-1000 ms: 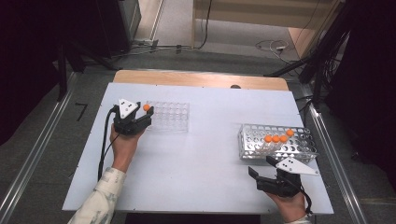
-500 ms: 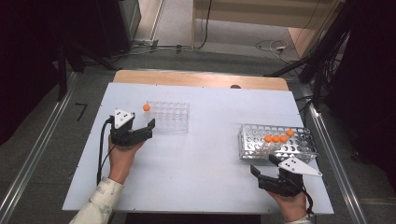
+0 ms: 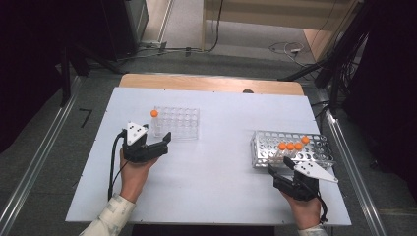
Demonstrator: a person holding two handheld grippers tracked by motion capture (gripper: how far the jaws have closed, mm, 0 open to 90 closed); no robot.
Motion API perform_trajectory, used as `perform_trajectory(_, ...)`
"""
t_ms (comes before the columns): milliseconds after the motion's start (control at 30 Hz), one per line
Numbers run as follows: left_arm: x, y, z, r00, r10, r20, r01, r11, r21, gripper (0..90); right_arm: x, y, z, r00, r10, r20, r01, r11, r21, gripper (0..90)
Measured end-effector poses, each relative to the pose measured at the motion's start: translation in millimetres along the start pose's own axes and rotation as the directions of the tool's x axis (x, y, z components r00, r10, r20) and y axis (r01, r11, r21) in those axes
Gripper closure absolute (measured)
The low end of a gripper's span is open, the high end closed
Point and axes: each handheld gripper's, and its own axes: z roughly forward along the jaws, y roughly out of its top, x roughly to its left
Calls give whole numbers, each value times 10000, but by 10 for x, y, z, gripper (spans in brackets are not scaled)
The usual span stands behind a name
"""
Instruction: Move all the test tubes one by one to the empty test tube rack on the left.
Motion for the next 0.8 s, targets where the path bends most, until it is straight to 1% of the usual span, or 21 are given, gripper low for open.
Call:
perform_trajectory(67, -3, -1, -2, 10000, -5, 49, 5, 10000, 0, 170, 4, 17, 25, 9998, -9, 213, 11, 9999, -115, 416)
perform_trajectory(100, -7, -2, -1, 10000, -9, 40, 9, 10000, -3, 171, 14, 31, 45, 9988, -43, 488, 51, 9998, -180, 437)
perform_trajectory(167, -14, -6, -1, 10000, 57, 37, -57, 10000, -29, 171, 13, 35, 59, 9981, 43, 612, -31, 9998, -198, 454)
perform_trajectory(200, -22, -7, -6, 9999, 163, 10, -162, 9999, -52, 171, 10, 37, 66, 9976, 53, 691, -39, 9998, -205, 462)
perform_trajectory(333, -34, -10, -1, 9998, 183, 67, -182, 9998, -99, 171, -6, 45, 86, 9960, 149, 877, -127, 9996, -261, 488)
perform_trajectory(367, -39, -11, 2, 9998, 202, 80, -201, 9998, -91, 171, -12, 52, 104, 9951, 173, 971, -154, 9997, -204, 521)
perform_trajectory(433, -49, -12, 3, 9997, 219, 127, -218, 9997, -59, 171, -12, 55, 110, 9950, 167, 988, -150, 9997, -184, 532)
perform_trajectory(500, -60, -13, 4, 9995, 258, 158, -257, 9996, -72, 171, -2, 64, 129, 9935, 147, 1125, -124, 9997, -214, 576)
perform_trajectory(533, -63, -13, 4, 9994, 293, 192, -292, 9996, -57, 171, -2, 64, 129, 9935, 147, 1125, -124, 9997, -214, 576)
perform_trajectory(567, -68, -13, 4, 9993, 309, 195, -308, 9995, -46, 172, -3, 69, 144, 9919, 144, 1263, -115, 9997, -238, 607)
perform_trajectory(633, -75, -14, 4, 9993, 312, 200, -311, 9995, -60, 171, -12, 75, 166, 9905, 170, 1366, -141, 9997, -219, 634)
perform_trajectory(700, -79, -12, 1, 9993, 285, 244, -283, 9996, -70, 172, -15, 75, 179, 9905, 174, 1362, -150, 9997, -187, 643)
perform_trajectory(800, -86, -11, -2, 9992, 313, 247, -312, 9995, -74, 172, -3, 74, 207, 9879, 87, 1551, -62, 9998, -165, 685)
